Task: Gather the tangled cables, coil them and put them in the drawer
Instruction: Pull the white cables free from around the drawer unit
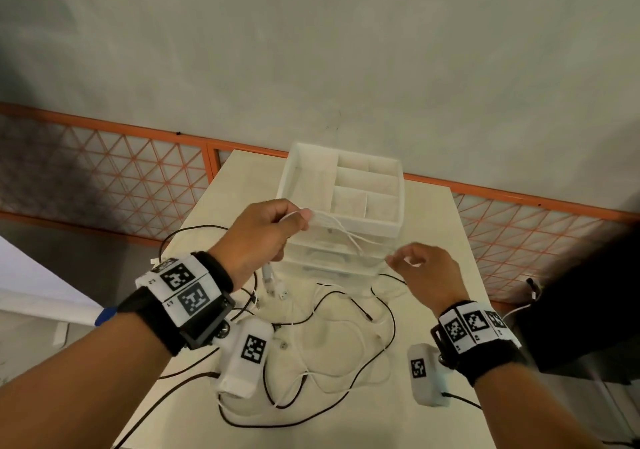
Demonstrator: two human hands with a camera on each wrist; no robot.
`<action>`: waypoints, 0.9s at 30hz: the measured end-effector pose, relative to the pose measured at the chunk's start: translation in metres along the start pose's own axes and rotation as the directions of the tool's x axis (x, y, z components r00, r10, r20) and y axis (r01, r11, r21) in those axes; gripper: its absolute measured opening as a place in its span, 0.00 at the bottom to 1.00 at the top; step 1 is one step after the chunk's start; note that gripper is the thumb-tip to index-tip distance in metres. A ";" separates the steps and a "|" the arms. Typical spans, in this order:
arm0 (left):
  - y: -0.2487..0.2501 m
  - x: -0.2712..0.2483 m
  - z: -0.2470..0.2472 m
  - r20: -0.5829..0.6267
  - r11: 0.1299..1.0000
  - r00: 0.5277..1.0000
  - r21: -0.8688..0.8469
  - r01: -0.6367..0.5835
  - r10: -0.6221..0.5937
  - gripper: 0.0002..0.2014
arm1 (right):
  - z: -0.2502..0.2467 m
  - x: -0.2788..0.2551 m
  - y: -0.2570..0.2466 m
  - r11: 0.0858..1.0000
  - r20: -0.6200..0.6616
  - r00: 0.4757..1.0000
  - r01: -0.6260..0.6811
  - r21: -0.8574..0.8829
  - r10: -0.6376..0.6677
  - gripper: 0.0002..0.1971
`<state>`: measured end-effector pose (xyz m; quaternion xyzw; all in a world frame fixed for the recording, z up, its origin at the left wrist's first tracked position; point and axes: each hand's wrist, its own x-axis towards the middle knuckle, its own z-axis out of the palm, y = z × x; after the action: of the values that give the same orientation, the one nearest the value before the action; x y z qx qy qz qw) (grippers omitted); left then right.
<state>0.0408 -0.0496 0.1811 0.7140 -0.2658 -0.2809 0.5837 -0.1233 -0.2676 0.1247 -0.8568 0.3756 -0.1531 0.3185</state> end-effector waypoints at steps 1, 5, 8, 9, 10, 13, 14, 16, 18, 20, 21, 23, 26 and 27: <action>0.001 -0.001 -0.002 -0.001 0.999 1.000 0.033 -0.015 0.015 0.13 | 0.003 0.002 0.010 0.996 0.013 0.997 -0.080 -0.036 0.080 0.09; -0.003 -0.005 0.001 -0.004 0.989 0.999 0.142 -0.041 0.042 0.15 | 0.008 0.006 0.026 0.968 -0.119 0.962 -0.250 -0.022 0.245 0.09; -0.004 -0.005 0.002 -0.020 0.994 0.999 0.105 -0.041 0.044 0.14 | 0.003 0.000 0.020 0.989 -0.067 0.991 -0.106 0.107 0.114 0.08; -0.004 -0.004 0.003 -0.005 0.992 0.999 0.118 -0.046 0.047 0.14 | 0.002 -0.006 0.011 0.981 -0.025 0.999 -0.018 0.191 0.023 0.16; -0.004 -0.004 0.006 0.028 0.987 0.998 0.148 -0.056 0.053 0.13 | 0.003 -0.012 0.001 0.961 0.036 0.997 0.057 0.269 -0.069 0.23; 0.002 -0.010 0.024 0.168 0.947 0.981 0.287 -0.146 0.100 0.13 | 0.019 -0.029 -0.031 0.934 0.223 0.929 0.232 0.273 -0.296 0.27; 0.004 -0.012 0.030 0.211 0.933 0.971 0.312 -0.178 0.115 0.13 | 0.027 -0.030 -0.036 0.945 0.255 0.916 0.265 0.192 -0.308 0.18; 0.010 -0.014 0.033 0.238 0.926 0.961 0.314 -0.210 0.138 0.13 | 0.041 -0.027 -0.033 0.972 0.321 0.920 0.233 0.010 -0.224 0.09; 0.011 -0.013 0.024 0.197 0.961 0.975 0.234 -0.150 0.104 0.16 | 0.047 -0.018 -0.006 0.988 0.374 0.925 0.108 -0.108 -0.061 0.16; 0.005 -0.011 0.010 0.190 0.985 0.982 0.170 -0.035 0.002 0.18 | 0.042 -0.003 0.028 0.985 0.340 0.936 -0.035 -0.168 0.091 0.11; 0.001 -0.012 0.003 0.211 0.976 0.977 0.215 -0.007 -0.039 0.18 | 0.036 0.005 0.042 0.978 0.281 0.946 -0.117 -0.175 0.164 0.06; -0.015 -0.014 -0.003 0.277 0.902 0.954 0.431 -0.016 -0.115 0.16 | 0.020 0.015 0.056 0.965 0.089 0.971 -0.204 -0.167 0.221 0.05; -0.043 -0.016 0.000 0.298 0.775 0.931 0.631 -0.026 -0.211 0.15 | -0.002 0.018 0.055 0.987 -0.194 0.969 -0.158 -0.017 0.151 0.07; -0.051 -0.017 0.003 0.278 0.753 0.932 0.658 -0.010 -0.231 0.15 | -0.007 0.016 0.053 0.990 -0.227 0.964 -0.134 0.041 0.140 0.06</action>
<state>0.0298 -0.0304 0.1316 0.8260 -0.4005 -0.3255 0.2267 -0.1443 -0.3096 0.0952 -0.8013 0.4662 -0.2331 0.2938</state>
